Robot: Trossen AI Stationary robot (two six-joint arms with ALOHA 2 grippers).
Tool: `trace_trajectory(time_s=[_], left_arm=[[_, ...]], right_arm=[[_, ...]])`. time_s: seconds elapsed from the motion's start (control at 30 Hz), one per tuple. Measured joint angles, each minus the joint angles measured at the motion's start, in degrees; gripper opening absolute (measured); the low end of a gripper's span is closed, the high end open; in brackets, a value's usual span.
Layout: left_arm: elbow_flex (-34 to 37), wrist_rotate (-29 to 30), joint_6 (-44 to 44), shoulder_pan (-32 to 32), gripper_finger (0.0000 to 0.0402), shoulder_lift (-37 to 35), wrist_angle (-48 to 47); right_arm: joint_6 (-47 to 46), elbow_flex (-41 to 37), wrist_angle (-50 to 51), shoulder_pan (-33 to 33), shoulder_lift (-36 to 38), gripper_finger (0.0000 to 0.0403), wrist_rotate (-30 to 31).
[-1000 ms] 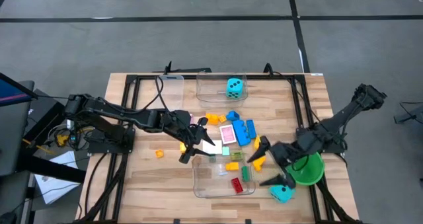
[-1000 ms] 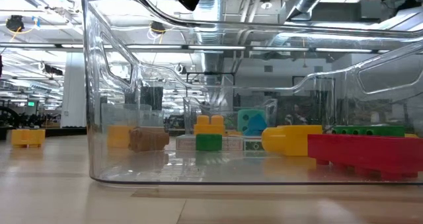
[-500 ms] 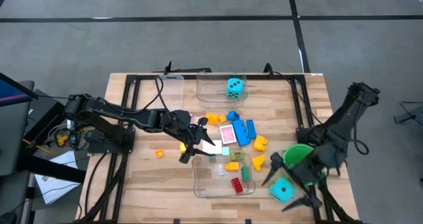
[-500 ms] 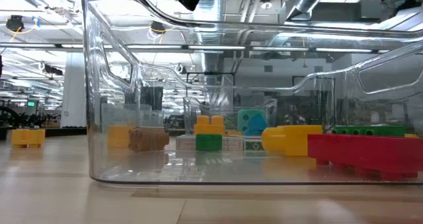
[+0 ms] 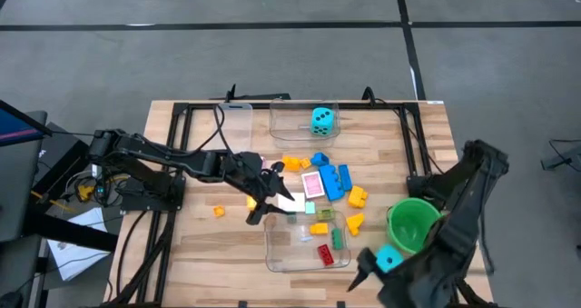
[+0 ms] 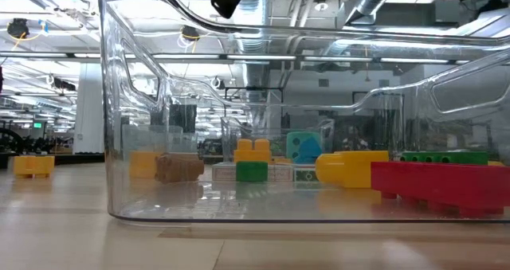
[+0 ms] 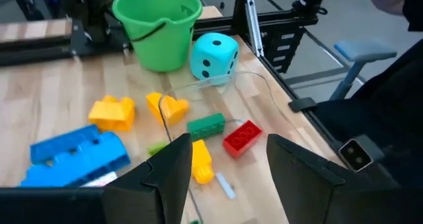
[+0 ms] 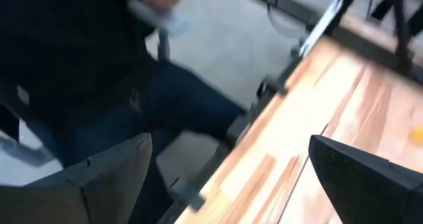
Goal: Pick & Place Toys
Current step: Put the light blue die into the top transparent bin
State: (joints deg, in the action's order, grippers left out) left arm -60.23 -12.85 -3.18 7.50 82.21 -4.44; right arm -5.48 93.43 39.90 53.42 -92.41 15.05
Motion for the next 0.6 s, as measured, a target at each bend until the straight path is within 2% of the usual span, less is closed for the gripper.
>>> trace_trajectory(time_s=[0.23, 0.4, 0.6], left_arm=[[2.42, -0.03, 2.03, 3.48, 0.0191, -0.04, 2.47], [3.76, -0.01, 2.01, 3.68, 0.0191, -0.15, 3.34], [3.76, 1.06, 2.05, 3.31, 0.0191, -0.15, 4.02]], right_arm=[[-11.64, 12.93, 15.73, 0.62, -12.77, 0.0400, -0.27], [-17.82, 22.66, 27.29, 0.59, -19.73, 0.0400, -0.59], [-22.14, 28.10, 35.73, 0.51, -24.43, 0.0400, -0.22]])
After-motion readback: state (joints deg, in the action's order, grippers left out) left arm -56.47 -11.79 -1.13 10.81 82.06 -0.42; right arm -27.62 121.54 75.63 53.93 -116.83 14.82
